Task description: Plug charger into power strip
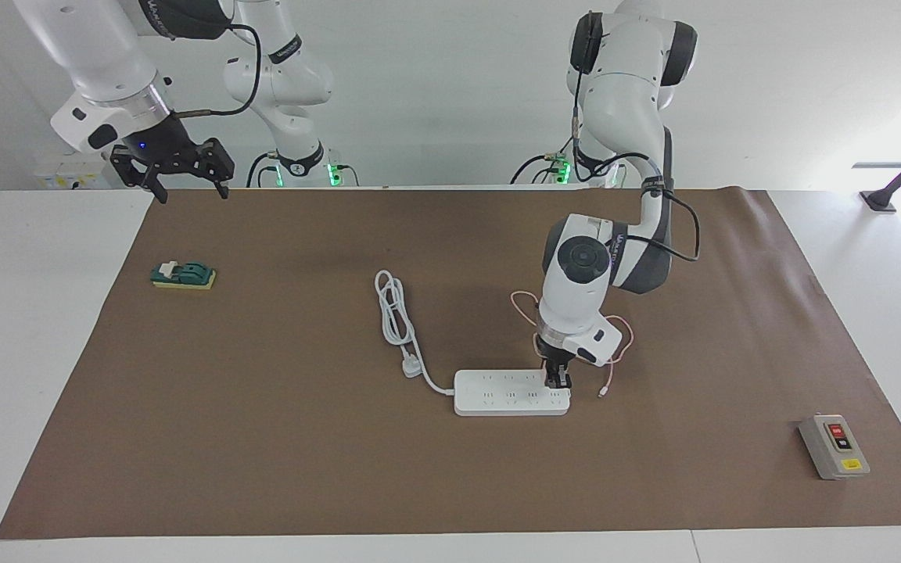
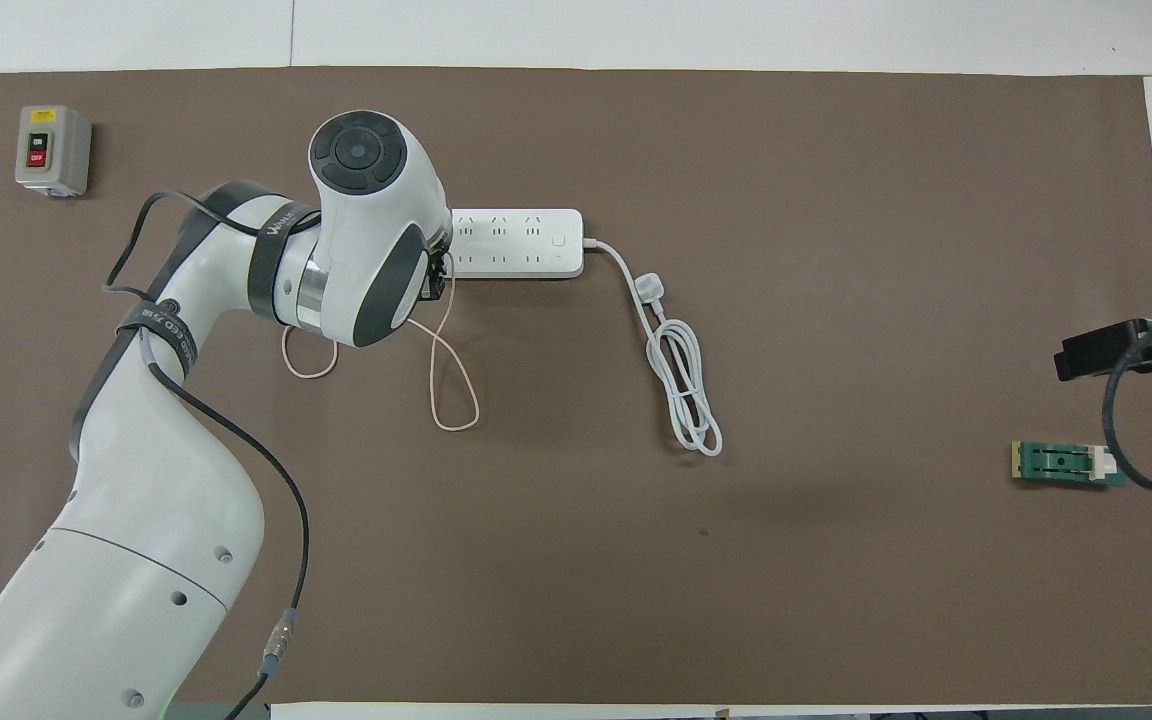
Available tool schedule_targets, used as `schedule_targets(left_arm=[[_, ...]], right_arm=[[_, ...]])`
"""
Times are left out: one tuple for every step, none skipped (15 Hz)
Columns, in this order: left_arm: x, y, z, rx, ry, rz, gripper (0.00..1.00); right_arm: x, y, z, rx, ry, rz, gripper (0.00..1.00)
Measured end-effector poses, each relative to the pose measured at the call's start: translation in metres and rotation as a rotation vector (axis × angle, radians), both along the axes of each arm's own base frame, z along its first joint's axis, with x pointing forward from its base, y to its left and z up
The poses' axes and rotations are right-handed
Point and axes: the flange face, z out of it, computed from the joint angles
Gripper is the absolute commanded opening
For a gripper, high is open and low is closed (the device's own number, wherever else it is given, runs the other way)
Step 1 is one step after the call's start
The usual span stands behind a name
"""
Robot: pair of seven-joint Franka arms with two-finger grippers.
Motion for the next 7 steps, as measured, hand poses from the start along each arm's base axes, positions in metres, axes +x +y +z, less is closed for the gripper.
schedule_targets(left_arm=[[0.0, 0.0, -0.0001, 0.0, 0.0, -0.001, 0.0], [0.0, 0.0, -0.0002, 0.0, 0.0, -0.007, 0.0], [0.0001, 0.0, -0.0003, 0.001, 0.0, -0.012, 0.0], [0.0002, 0.0003, -0.0004, 0.0, -0.001, -0.013, 0.0], [0.0002, 0.0004, -0.0006, 0.0, -0.002, -0.015, 0.0], [0.0002, 0.0005, -0.001, -0.001, -0.003, -0.023, 0.0], [0.0001, 0.0007, -0.0011, -0.002, -0.005, -0.032, 0.0]], right_arm=[[0.0, 0.0, 0.0, 0.0, 0.0, 0.0, 1.0], [0.0, 0.0, 0.0, 0.0, 0.0, 0.0, 1.0], [0.0, 0.0, 0.0, 0.0, 0.0, 0.0, 1.0], [0.0, 0.0, 0.0, 0.0, 0.0, 0.0, 1.0], [0.0, 0.0, 0.0, 0.0, 0.0, 0.0, 1.0], [0.0, 0.0, 0.0, 0.0, 0.0, 0.0, 1.0], [0.0, 0.0, 0.0, 0.0, 0.0, 0.0, 1.0]])
